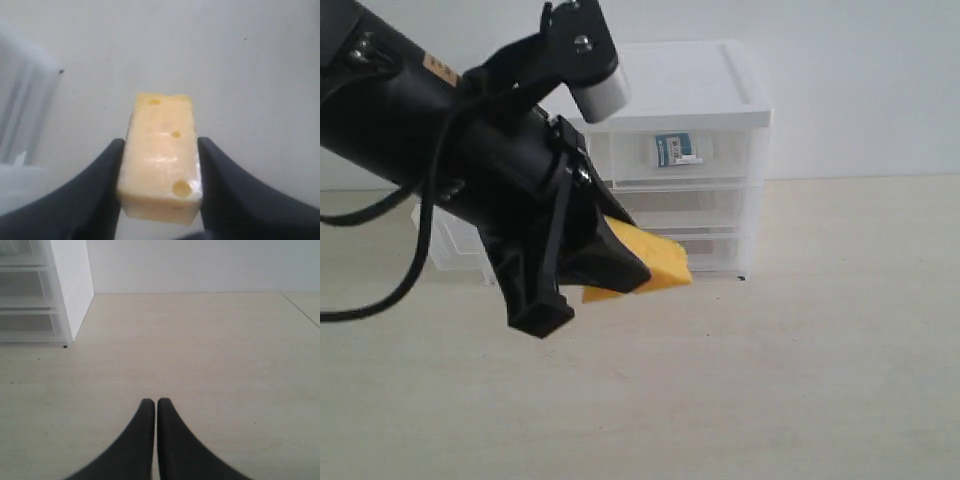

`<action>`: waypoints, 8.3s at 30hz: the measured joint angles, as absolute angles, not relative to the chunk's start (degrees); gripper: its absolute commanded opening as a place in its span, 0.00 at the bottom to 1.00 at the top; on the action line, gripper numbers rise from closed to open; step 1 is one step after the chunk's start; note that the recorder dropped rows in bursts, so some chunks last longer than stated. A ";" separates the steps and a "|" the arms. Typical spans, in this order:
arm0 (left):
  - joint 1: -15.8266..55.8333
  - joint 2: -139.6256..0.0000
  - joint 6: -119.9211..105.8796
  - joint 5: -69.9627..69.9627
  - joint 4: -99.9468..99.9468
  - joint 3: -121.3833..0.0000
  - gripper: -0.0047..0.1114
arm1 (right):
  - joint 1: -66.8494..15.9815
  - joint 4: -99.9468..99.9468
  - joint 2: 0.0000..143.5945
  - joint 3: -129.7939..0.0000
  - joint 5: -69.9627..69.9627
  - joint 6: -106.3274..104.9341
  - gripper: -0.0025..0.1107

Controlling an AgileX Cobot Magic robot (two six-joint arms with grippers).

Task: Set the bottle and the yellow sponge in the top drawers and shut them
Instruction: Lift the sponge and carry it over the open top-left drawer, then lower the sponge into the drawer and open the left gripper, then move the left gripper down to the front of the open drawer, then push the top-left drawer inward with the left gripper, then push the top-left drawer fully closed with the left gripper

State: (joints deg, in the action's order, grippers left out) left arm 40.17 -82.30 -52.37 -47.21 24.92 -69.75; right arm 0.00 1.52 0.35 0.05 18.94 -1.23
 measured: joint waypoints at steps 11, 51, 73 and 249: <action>30.13 -82.30 -47.68 -48.86 14.54 -72.94 0.08 | 0.00 1.52 0.35 0.05 18.94 -1.23 0.02; 16.56 -104.51 -80.00 -47.14 25.47 -86.19 0.08 | 0.00 1.52 0.35 0.05 18.94 -1.23 0.02; 16.08 -103.97 -77.20 -42.11 25.58 -86.22 0.55 | 0.00 1.52 0.31 0.05 18.94 -1.23 0.02; 20.49 -98.75 -76.95 -59.82 10.88 -86.50 0.08 | 0.00 1.52 0.31 0.05 18.94 -1.23 0.02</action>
